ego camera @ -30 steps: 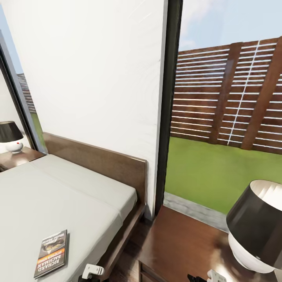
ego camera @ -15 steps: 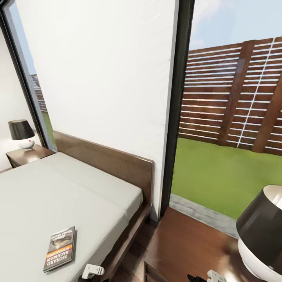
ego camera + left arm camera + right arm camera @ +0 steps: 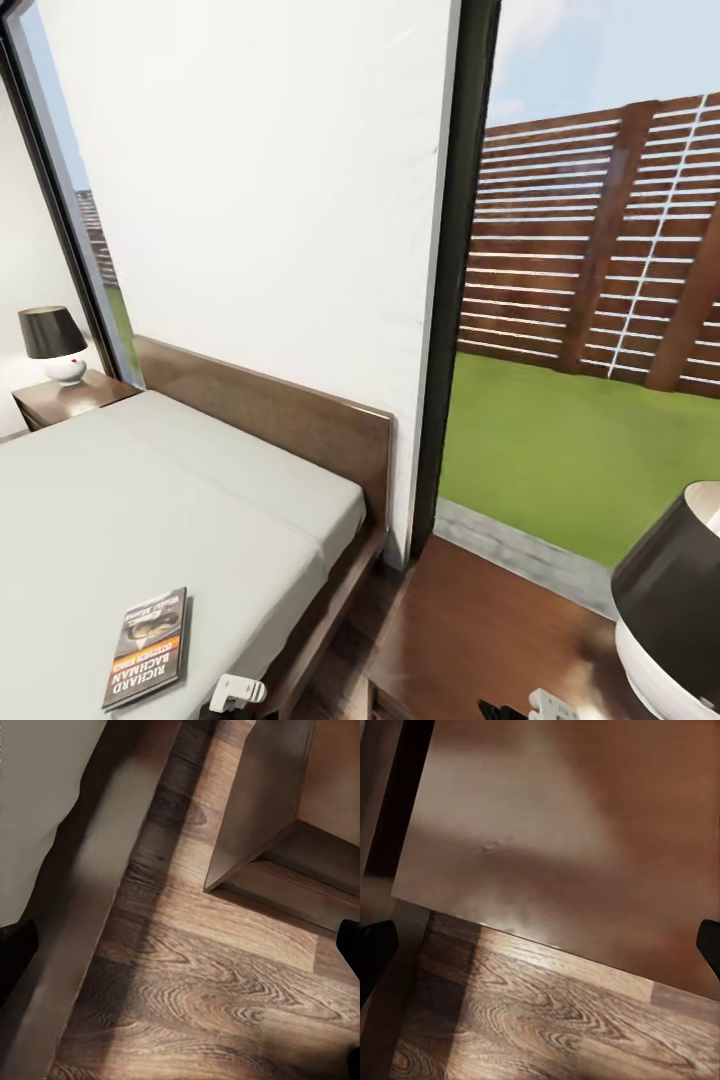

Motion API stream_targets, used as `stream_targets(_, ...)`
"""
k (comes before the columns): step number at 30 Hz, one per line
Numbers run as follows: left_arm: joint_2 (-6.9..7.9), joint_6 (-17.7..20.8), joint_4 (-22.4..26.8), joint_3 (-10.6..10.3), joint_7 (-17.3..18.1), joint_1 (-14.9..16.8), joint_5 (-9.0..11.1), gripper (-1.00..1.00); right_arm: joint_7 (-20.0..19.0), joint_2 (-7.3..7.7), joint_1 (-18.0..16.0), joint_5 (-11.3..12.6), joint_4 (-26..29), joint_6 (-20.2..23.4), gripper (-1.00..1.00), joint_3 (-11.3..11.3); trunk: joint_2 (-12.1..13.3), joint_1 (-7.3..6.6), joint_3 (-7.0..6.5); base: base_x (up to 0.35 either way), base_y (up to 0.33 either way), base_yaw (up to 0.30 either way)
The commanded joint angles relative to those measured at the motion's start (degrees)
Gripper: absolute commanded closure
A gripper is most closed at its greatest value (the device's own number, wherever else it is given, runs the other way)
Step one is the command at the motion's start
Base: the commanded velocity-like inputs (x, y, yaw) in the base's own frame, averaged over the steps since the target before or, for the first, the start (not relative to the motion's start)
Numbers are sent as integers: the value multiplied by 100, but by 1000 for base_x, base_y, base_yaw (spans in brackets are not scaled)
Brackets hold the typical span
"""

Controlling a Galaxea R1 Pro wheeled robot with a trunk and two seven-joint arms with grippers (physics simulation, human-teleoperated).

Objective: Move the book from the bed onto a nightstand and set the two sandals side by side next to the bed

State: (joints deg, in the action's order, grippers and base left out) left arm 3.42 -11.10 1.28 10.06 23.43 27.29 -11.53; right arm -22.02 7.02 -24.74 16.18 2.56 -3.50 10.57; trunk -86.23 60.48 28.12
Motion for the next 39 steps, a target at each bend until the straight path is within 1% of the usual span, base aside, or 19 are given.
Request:
stream_targets(1, 1, -24, -5, 49, 12, 4, -60, -100, -30, 1, -5, 23, -10, -11, -100, 24, -3, 0, 6, 1, 0, 129)
stream_targets(7, 1, -24, -5, 49, 12, 4, -60, -100, -29, 1, -5, 23, -10, -10, -100, 24, -3, 0, 6, 0, 0, 202)
stream_targets(11, 1, -24, -5, 50, 12, 4, -60, -100, -28, 1, -5, 22, -10, -10, -100, 24, -3, 0, 6, 28, 0, 24)
stream_targets(16, 1, -24, -5, 49, 12, 4, -60, -100, -29, 1, -5, 23, -10, -10, -100, 24, -3, 0, 6, 170, 0, 5)
stream_targets(28, 1, -24, -5, 49, 12, 4, -60, -100, -37, 1, -4, 18, -10, -10, -100, 24, -3, 0, 6, 13, 0, -1)
stream_targets(32, 1, -24, -5, 49, 12, 4, -60, -100, -39, 1, -5, 18, -10, -10, -100, 24, -3, 0, 6, 0, 0, -137)
stream_targets(39, 1, -24, -5, 49, 12, 4, -60, -100, -39, 1, -5, 17, -10, -10, -100, 24, -3, 0, 6, 0, 0, -267)
